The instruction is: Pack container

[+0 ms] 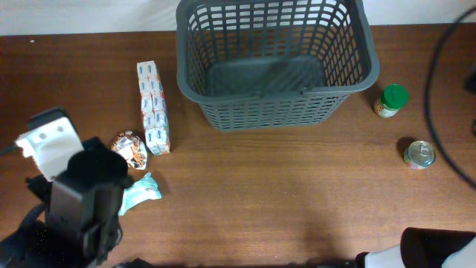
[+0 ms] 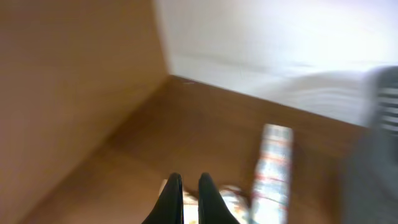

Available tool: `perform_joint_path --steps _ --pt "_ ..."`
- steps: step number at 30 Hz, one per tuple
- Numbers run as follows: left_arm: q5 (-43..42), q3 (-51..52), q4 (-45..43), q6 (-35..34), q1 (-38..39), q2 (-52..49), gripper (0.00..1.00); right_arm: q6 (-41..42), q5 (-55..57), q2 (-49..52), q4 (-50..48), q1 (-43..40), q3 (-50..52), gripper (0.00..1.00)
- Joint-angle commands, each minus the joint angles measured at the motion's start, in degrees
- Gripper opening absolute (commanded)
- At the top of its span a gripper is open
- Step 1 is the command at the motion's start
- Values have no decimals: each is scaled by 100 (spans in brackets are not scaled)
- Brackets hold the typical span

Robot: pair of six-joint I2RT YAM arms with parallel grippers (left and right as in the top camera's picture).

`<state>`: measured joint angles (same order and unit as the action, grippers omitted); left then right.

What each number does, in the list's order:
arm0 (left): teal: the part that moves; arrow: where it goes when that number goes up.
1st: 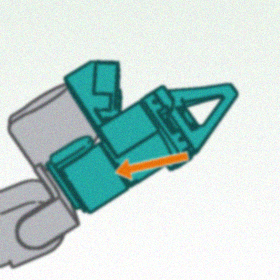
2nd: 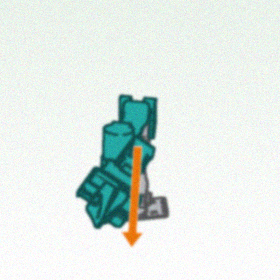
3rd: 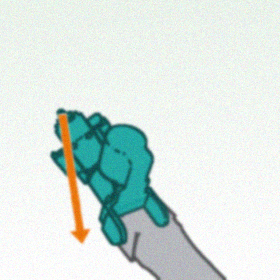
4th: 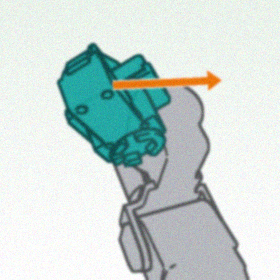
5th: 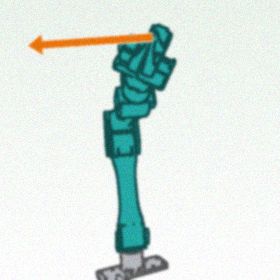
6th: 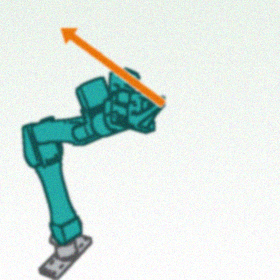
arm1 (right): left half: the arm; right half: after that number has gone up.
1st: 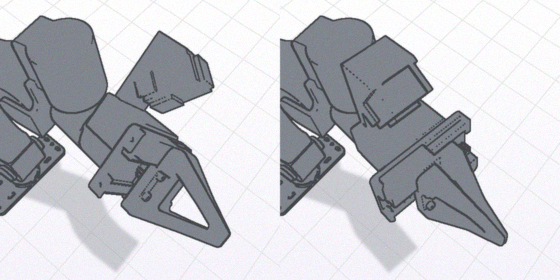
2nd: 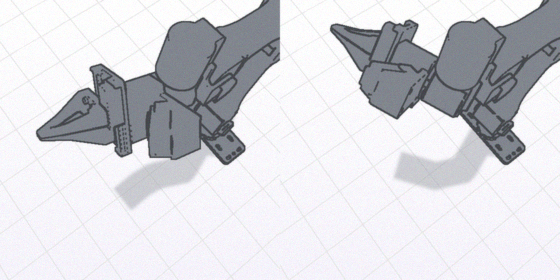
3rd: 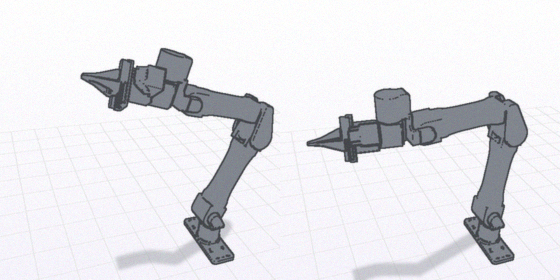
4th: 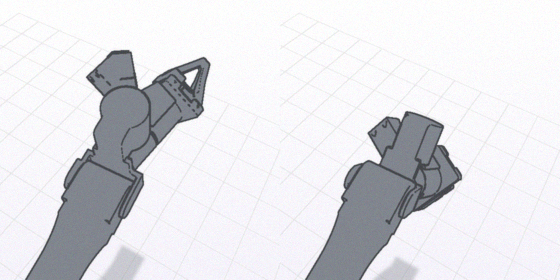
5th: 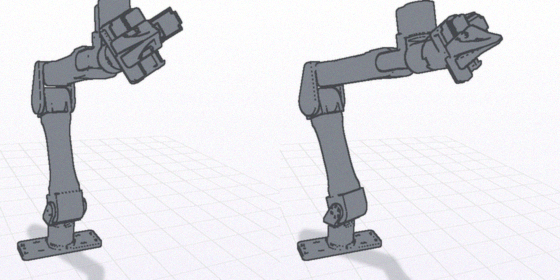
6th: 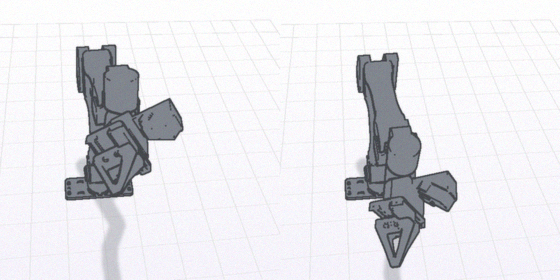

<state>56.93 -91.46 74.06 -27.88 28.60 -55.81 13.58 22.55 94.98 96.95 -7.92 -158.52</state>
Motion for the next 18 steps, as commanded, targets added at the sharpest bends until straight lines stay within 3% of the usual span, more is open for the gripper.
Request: perform_joint_path --steps 1,3,4,5,7,9,10,11,12,18 --pt "629 -20 59 48 -581 -131 2 391 52 149 37 -693 498 4" --pt "577 -20 57 46 -942 -190 2 389 -286 186 35 -1097 800 4" --pt "542 -20 57 48 -1097 -219 7 389 -496 208 35 -1274 940 10" --pt "518 -20 52 46 -1263 -249 11 387 -660 229 35 -1425 1080 18" --pt "435 -20 17 46 -1561 -321 18 387 -863 284 35 -1700 1364 51" --pt "323 -20 -7 42 -1794 -407 48 387 -1014 334 -9 -1884 1611 84" --pt "240 -20 -26 42 -1906 -466 77 389 -1078 369 -55 -1971 1749 98" --pt "166 -20 -35 24 -1996 -518 95 389 -1108 402 -109 -2033 1862 99" --pt "63 -20 -52 22 -2096 -592 100 389 -1126 455 -170 -2083 1982 99" --pt "-612 -20 0 28 -2428 -1102 100 389 -1143 767 -297 -2135 2411 99"
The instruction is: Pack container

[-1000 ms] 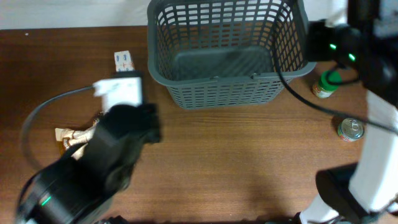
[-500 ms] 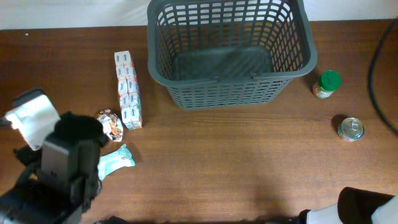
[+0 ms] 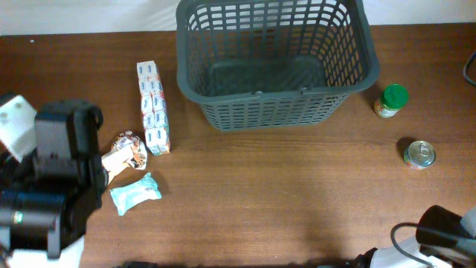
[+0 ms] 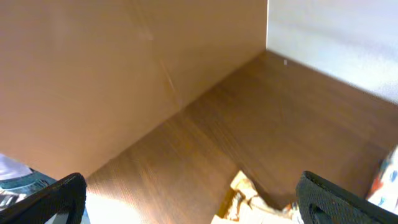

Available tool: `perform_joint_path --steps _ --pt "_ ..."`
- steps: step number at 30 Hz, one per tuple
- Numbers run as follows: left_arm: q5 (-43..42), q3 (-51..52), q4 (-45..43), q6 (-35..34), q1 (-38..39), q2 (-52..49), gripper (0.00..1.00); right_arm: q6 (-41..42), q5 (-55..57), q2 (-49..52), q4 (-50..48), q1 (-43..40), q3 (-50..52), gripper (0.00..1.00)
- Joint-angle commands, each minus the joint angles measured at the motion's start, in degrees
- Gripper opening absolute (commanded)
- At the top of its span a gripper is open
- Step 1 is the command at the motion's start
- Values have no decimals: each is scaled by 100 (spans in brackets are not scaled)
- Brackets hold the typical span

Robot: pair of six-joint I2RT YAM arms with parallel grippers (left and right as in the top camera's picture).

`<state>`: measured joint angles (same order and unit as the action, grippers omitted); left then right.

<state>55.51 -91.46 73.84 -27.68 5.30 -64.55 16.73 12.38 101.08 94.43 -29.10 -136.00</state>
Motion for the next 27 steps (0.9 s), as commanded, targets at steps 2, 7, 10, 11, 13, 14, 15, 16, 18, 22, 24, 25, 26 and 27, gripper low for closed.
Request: perform_joint_path --steps 2,7,10,11,13,14,15,16,18,22,24,25,26,27 --pt "-704 -20 90 9 -103 -437 100 76 -129 273 -85 -17 289 99" --pt "-962 -20 190 9 -103 -848 100 367 -131 570 -81 -24 507 99" --pt "-1088 -20 188 9 -103 -1071 100 483 -153 717 -79 -22 529 99" --pt "-1143 -20 188 11 -103 -1143 100 481 -177 763 -81 -20 529 99" --pt "-1233 -20 188 9 -103 -1259 100 481 -313 800 -76 -17 529 99" --pt "-1276 -20 188 9 -103 -1311 100 481 -490 800 -72 -17 529 99" --pt "-1311 -20 188 9 -103 -1366 100 479 -658 800 -70 -17 529 99" --pt "-1349 -20 188 11 -103 -1423 100 474 -748 800 -59 -17 529 99" --pt "-1438 -20 188 9 -103 -1506 100 476 -684 800 -24 -24 529 99" --pt "-1438 -20 186 9 -103 -1591 100 623 -601 826 52 -24 643 99" --pt "-1438 -20 188 9 -103 -1598 100 909 -452 826 72 -24 859 99" --pt "-1438 -20 188 9 -103 -1598 100 1064 -348 826 66 -24 1003 99" --pt "-1438 -20 188 9 -103 -1598 100 1220 -258 826 4 -24 1200 99" --pt "-1438 -20 188 9 -101 -1598 100 1233 -247 826 -87 -24 1373 99"
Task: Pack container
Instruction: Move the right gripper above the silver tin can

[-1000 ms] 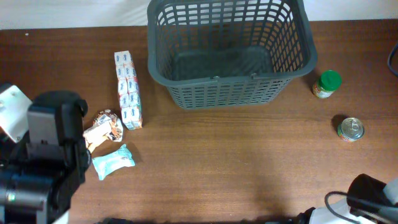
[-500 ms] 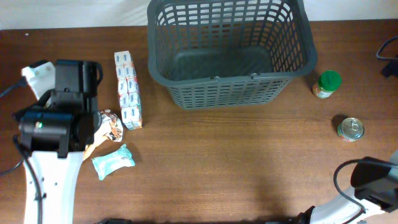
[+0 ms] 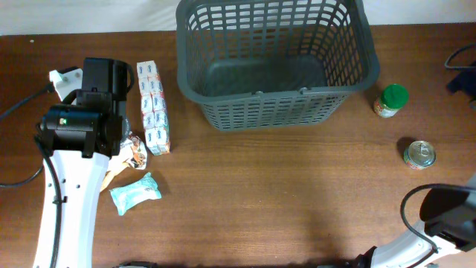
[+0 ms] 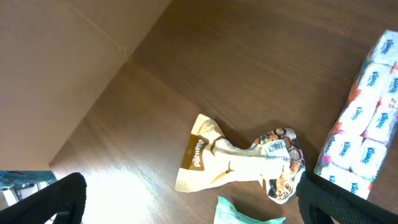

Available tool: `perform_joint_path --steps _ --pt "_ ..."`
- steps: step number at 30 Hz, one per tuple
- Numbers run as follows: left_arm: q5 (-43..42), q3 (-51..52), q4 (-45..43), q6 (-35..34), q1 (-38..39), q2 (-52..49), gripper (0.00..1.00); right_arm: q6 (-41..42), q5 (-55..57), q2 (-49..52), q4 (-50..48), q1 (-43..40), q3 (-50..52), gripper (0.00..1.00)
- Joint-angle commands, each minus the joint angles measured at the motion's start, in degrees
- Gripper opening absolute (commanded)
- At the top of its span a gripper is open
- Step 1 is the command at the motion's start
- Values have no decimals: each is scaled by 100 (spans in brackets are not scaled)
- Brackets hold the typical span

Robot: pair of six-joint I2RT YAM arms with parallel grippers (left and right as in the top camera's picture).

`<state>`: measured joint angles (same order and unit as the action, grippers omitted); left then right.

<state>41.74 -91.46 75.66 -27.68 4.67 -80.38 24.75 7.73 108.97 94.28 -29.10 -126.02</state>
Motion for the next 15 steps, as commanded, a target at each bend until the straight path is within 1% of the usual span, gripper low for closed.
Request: perform_joint_path --steps 1,4,8,12,15 --pt "-61 -20 7 9 -39 -13 100 428 216 37 -179 -24 549 99" --pt "-61 -20 7 9 -39 -13 100 319 212 37 -527 -24 1091 99" --pt "-61 -20 7 9 -39 -15 100 -415 0 37 -962 -24 1694 99" --pt "-61 -20 7 9 -39 -15 100 -442 -192 37 -1106 -162 2039 99" --pt "-61 -20 7 9 -39 -15 100 -581 -566 37 -1292 -468 2245 99"
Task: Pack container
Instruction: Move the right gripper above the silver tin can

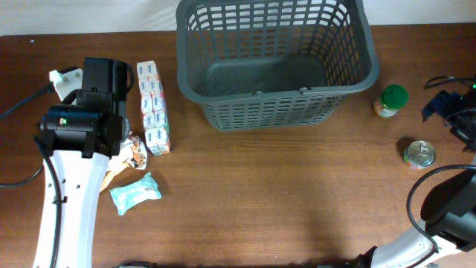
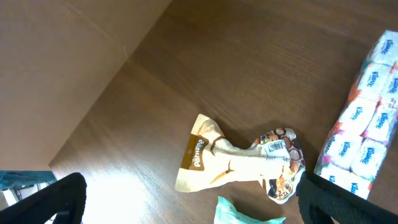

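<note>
The grey basket (image 1: pixel 275 59) stands at the table's far middle, nothing visible inside. Left of it lies a strip of tissue packs (image 1: pixel 152 108) (image 2: pixel 367 130). A tan snack bag (image 2: pixel 239 162) (image 1: pixel 130 149) and a teal packet (image 1: pixel 135 193) (image 2: pixel 242 213) lie nearer. My left gripper (image 2: pixel 193 205) hangs above the snack bag, wide open, its fingers (image 2: pixel 59 199) far apart and holding nothing. A green-lidded jar (image 1: pixel 390 100) and a can (image 1: pixel 419 154) stand right of the basket. My right gripper (image 1: pixel 450 106) shows dark at the right edge near the jar, its jaws unclear.
The left arm's white link (image 1: pixel 71 201) runs from the front edge over the table's left side. A cable (image 1: pixel 18 112) trails off to the left. The right arm's base (image 1: pixel 446 223) sits at the front right corner.
My left gripper and the items under it have not moved. The right arm's end has come down from the upper right edge to beside the green-lidded jar.
My left gripper was shut and low at the front left. Then it stood wide open near the left edge. Then it hung open over the snack bag, where it stays. The right arm showed only at the front right corner, then at the right edge, now by the jar.
</note>
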Available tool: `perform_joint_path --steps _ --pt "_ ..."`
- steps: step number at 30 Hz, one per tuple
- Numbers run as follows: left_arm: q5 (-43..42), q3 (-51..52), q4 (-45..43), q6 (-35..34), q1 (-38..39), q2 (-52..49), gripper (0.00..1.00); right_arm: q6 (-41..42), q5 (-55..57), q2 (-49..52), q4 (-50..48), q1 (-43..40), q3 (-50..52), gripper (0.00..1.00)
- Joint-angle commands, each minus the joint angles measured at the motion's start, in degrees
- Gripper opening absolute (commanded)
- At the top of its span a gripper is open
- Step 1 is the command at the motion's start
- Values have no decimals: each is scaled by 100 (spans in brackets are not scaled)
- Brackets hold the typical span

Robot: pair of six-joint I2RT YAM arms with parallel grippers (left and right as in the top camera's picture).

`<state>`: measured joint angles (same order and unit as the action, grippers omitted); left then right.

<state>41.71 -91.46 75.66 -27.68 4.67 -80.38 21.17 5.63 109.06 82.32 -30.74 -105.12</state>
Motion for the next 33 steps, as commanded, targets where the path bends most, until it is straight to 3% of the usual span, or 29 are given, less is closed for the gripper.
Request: perform_joint_path --steps 1,8,18,33 --pt "-59 -20 7 9 -39 -15 100 -356 -588 28 -173 -424 225 99" --pt "-61 -20 -4 9 -39 -15 100 -597 -957 28 -592 -938 855 99" --pt "-59 -20 -11 9 -39 -15 100 -717 -339 28 -1513 -142 1694 99" --pt "-59 -20 -11 9 -39 -15 100 -726 275 28 -1969 -118 2063 99"
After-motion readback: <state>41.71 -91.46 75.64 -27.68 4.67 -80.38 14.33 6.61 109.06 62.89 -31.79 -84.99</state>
